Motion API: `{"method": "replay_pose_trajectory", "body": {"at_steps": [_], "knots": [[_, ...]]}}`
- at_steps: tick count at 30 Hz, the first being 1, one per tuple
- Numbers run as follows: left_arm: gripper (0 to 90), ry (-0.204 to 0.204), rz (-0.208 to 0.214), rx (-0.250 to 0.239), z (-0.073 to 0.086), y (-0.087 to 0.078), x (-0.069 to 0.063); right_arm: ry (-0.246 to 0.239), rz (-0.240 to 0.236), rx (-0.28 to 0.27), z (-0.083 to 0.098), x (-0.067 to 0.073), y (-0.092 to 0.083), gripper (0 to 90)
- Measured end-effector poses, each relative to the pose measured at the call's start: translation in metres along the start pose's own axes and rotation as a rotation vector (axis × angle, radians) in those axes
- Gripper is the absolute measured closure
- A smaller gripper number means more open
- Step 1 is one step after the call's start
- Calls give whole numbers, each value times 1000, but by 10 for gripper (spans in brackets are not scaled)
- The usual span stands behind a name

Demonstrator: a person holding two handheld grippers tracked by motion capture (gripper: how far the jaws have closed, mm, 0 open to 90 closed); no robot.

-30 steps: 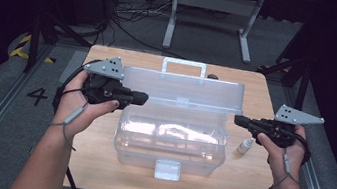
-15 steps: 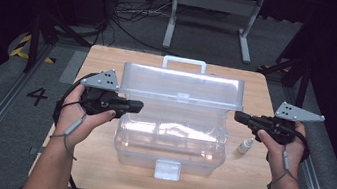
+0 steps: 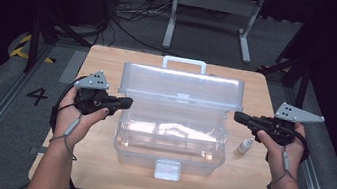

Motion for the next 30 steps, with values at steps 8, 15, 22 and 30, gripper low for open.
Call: {"method": "replay_pose_trajectory", "body": {"at_steps": [8,15,22,30], "knots": [[894,-15,-18,-37,-3,4,7,-1,-3,5,2,2,0,900],[896,-21,-19,-53,-5,4,10,-9,1,6,2,4,-1,900],[897,-27,-20,-71,-9,5,14,-27,22,36,6,11,-7,900],[897,-32,-21,-84,-13,7,17,-35,112,19,0,8,-18,867]]}}
Point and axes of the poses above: each handheld gripper's, and its own axes: y roughly forward along the jaws, z roughly out of its underside, x roughly to its left, the point moved 9 cm from there along y, roughly forward along the jaws, and after that the axes turned 6 degrees about -z, right-handed, at the moved point
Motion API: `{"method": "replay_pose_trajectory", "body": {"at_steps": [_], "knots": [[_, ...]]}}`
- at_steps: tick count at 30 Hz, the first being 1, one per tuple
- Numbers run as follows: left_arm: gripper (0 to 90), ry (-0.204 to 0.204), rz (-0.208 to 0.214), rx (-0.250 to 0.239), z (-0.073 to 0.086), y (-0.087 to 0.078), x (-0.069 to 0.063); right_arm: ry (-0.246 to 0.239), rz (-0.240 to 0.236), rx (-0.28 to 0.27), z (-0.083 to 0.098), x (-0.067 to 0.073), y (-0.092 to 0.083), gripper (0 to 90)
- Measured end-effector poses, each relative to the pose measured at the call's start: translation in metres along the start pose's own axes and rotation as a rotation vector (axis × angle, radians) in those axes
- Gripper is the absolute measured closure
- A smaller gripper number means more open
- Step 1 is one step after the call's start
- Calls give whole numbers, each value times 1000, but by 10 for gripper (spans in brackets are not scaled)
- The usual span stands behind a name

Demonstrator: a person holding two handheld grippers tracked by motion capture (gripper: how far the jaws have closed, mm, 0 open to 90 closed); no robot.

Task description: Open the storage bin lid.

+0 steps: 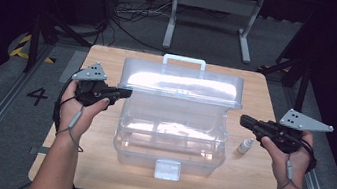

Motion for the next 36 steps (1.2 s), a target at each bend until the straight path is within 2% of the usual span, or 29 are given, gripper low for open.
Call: {"method": "replay_pose_trajectory", "body": {"at_steps": [7,11,16,23,36], "knots": [[897,2,-14,-8,-3,2,2,19,49,-15,-2,-8,1,764],[896,2,-15,-7,-4,2,3,38,56,-37,-8,-9,6,614],[896,4,-11,-12,-6,3,5,18,106,-42,-15,-14,14,532],[896,3,-6,-18,-10,5,7,-9,179,-46,-25,-22,25,489],[895,7,-1,-26,-12,6,9,-8,242,-60,-35,-36,50,476]]}}
Point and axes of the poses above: each handheld gripper's, and its own axes: y roughly forward along the jaws, z roughly out of its underside, x roughly to its left, the point moved 9 cm from there along y, roughly forward along the jaws, and after that the axes turned 6 degrees about -z, right-handed, at the moved point
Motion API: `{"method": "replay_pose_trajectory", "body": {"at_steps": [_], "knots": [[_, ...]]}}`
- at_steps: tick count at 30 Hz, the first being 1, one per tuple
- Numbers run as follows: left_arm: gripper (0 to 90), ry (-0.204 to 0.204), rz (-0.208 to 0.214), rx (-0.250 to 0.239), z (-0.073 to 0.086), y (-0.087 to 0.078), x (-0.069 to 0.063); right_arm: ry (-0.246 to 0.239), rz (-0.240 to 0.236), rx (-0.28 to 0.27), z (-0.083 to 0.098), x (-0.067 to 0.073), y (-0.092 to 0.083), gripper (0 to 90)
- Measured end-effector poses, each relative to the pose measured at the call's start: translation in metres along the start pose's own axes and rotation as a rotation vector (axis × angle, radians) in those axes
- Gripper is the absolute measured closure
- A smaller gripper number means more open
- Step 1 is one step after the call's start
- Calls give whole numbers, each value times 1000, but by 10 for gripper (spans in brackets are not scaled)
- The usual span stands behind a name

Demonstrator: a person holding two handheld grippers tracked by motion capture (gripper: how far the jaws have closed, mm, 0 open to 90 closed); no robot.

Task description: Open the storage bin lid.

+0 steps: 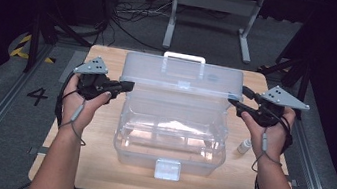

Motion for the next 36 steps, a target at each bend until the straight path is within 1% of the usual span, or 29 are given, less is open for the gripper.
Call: {"method": "replay_pose_trajectory", "body": {"at_steps": [4,10,14,15,16,19,21,24,25,31,36], "knots": [[895,4,-1,-3,-1,1,1,-5,19,3,1,-2,4,477],[895,2,2,-5,-2,1,1,-9,50,-13,-1,-5,7,495],[895,4,0,-5,-2,2,1,-25,56,-20,-4,-4,6,556],[895,5,2,-5,-2,2,1,-25,56,-20,-4,-4,6,556],[894,6,0,-5,-2,2,1,-31,58,-21,-5,-3,6,583],[884,2,4,-5,-2,2,0,-53,83,-24,-6,-3,5,617],[855,0,7,0,-2,2,0,-61,95,-27,-7,-4,4,645],[810,3,16,27,2,3,-1,-68,103,-29,-8,-5,2,685],[800,2,19,30,3,3,-2,-65,105,-37,-9,-6,1,699],[786,-3,22,47,9,-2,-2,-62,114,-30,-11,-7,3,707],[785,-7,25,51,13,-8,-3,-52,121,-48,-15,-10,6,697]]}}
Point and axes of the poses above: each handheld gripper's, and its own axes: y roughly forward along the jaws, z roughly out of its underside, x roughly to its left, the point moved 9 cm from there along y, roughly forward along the jaws, and after that the axes turned 6 degrees about -z, right-handed, at the moved point
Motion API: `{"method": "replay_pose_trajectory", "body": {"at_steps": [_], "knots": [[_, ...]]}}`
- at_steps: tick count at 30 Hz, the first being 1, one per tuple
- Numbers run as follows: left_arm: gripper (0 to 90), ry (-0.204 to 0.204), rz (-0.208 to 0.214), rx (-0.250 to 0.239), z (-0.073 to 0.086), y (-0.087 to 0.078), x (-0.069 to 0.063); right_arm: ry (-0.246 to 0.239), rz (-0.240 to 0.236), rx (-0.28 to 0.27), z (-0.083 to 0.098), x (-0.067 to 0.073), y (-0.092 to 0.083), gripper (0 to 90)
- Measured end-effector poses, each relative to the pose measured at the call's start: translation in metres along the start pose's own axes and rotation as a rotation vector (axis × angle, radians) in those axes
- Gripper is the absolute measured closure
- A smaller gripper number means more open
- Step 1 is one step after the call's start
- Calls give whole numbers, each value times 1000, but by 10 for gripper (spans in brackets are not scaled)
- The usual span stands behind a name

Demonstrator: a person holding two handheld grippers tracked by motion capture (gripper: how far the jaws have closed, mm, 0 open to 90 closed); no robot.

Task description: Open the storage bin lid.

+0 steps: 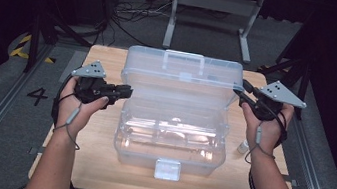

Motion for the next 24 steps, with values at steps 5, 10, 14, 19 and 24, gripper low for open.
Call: {"method": "replay_pose_trajectory", "body": {"at_steps": [5,10,14,19,24], "knots": [[779,-4,-6,9,5,-7,0,4,9,-1,-2,-2,4,703],[767,-6,-11,20,11,-10,-2,2,19,10,-4,-7,9,721],[728,4,5,40,16,-13,-7,17,17,17,-5,-11,14,726],[694,16,30,56,22,-14,-13,25,22,32,-7,-15,19,734],[680,13,60,40,24,-17,-18,36,26,50,-9,-19,24,742]]}}
Point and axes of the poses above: each handheld gripper's, and its own axes: y roughly forward along the jaws, z roughly out of its underside, x roughly to its left, the point moved 9 cm from there along y, roughly forward along the jaws, and after that the axes turned 6 degrees about -z, right-handed, at the moved point
